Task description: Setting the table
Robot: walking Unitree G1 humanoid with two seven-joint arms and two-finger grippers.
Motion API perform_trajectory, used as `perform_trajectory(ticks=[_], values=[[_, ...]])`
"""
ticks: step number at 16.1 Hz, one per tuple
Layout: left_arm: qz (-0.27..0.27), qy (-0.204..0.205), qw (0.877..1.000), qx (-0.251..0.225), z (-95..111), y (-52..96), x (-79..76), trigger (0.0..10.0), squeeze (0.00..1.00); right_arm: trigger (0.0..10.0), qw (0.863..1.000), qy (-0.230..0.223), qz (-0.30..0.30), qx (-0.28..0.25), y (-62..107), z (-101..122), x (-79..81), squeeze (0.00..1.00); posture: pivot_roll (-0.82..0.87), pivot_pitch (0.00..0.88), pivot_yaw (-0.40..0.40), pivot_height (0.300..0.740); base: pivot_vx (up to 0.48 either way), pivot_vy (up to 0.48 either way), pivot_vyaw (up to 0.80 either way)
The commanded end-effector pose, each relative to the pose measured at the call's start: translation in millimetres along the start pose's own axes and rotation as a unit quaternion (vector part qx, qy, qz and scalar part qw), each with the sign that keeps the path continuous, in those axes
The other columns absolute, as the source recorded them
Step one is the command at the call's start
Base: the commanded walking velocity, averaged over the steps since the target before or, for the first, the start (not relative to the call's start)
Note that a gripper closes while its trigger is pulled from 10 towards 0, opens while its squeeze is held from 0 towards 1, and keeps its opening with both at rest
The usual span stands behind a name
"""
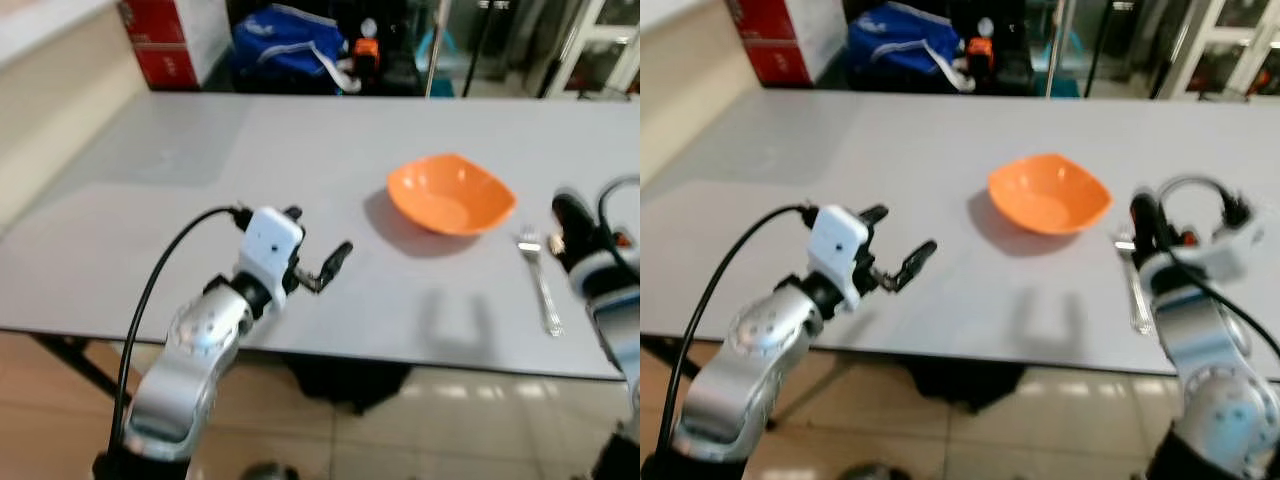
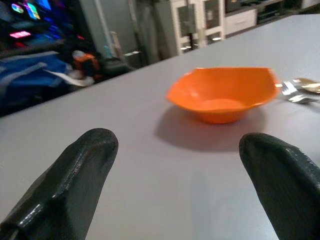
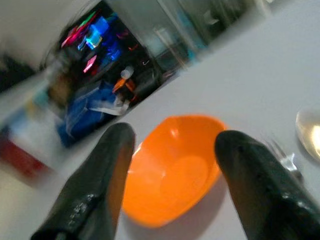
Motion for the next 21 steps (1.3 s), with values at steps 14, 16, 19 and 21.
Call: perform_trajectory(ticks=[14,16,19,21], values=[[0.118,0.016,0.991,0.064,-16.5,10.3,23.3,10.0,0.0,10.0,0.964,0.23,0.13,0.015,5.9,-91.9,22.8,0.0,0.03,0.032,0.013,0.74,0.0,0.48,0.0],[0.126,0.024,0.99,0.062,-14.7,14.2,27.3,10.0,1.0,10.0,0.97,0.204,0.129,0.018,5.5,-94.6,19.7,1.0,0.04,0.032,0.0,0.74,0.0,0.48,0.0],[0.152,0.003,0.986,0.073,-17.5,17.5,40.3,10.0,1.0,10.0,0.973,0.187,0.137,0.015,-1.5,-95.5,25.7,1.0,0.05,0.026,-0.019,0.74,0.0,0.48,0.0],[0.154,-0.004,0.986,0.071,-15.5,14.2,42.1,10.0,1.0,10.0,0.97,0.189,0.151,0.016,-3.2,-93.3,33.9,1.0,0.04,0.024,-0.018,0.74,0.0,0.48,0.0]])
Point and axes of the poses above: a point about 5 cm out from each wrist's last joint towards the gripper, its own y axis pointing back from the gripper into the wrist, its own z axis along the axis of the wrist's last joint, x = y × z, the point moved 2 cm from there along -y, pointing out of the wrist towards the gripper, and after that the axes turned 15 degrees about -y, right-handed, at the moved point
